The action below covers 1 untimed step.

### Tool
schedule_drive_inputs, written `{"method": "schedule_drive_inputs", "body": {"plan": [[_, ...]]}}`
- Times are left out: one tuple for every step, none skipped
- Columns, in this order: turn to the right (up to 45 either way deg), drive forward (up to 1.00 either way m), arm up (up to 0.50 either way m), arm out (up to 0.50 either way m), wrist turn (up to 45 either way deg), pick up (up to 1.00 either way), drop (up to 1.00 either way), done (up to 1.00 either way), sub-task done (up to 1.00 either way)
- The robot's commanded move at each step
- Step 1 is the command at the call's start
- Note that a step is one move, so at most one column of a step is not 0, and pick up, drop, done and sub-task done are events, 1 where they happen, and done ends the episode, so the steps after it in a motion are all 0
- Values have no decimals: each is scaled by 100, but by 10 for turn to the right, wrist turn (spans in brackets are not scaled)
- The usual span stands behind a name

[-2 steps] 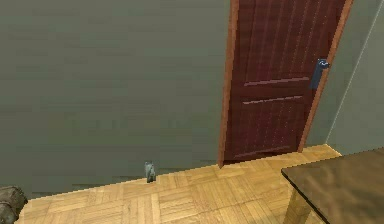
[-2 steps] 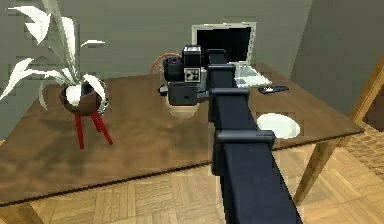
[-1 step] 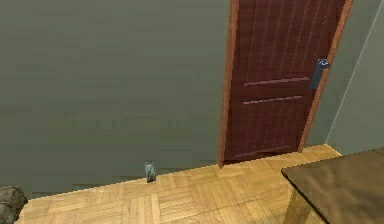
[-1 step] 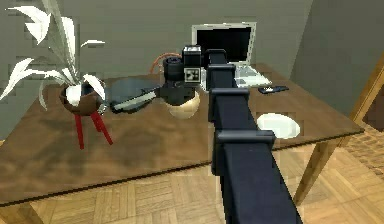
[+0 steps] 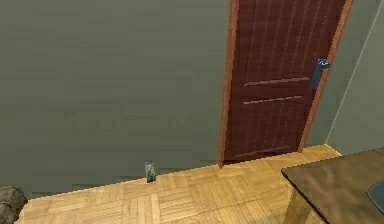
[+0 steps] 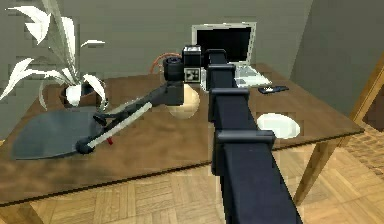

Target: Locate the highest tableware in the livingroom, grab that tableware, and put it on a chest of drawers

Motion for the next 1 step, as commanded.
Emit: {"method": "schedule_drive_inputs", "body": {"plan": [[0, 0, 0, 0, -360, 0, 0, 0, 0]]}}
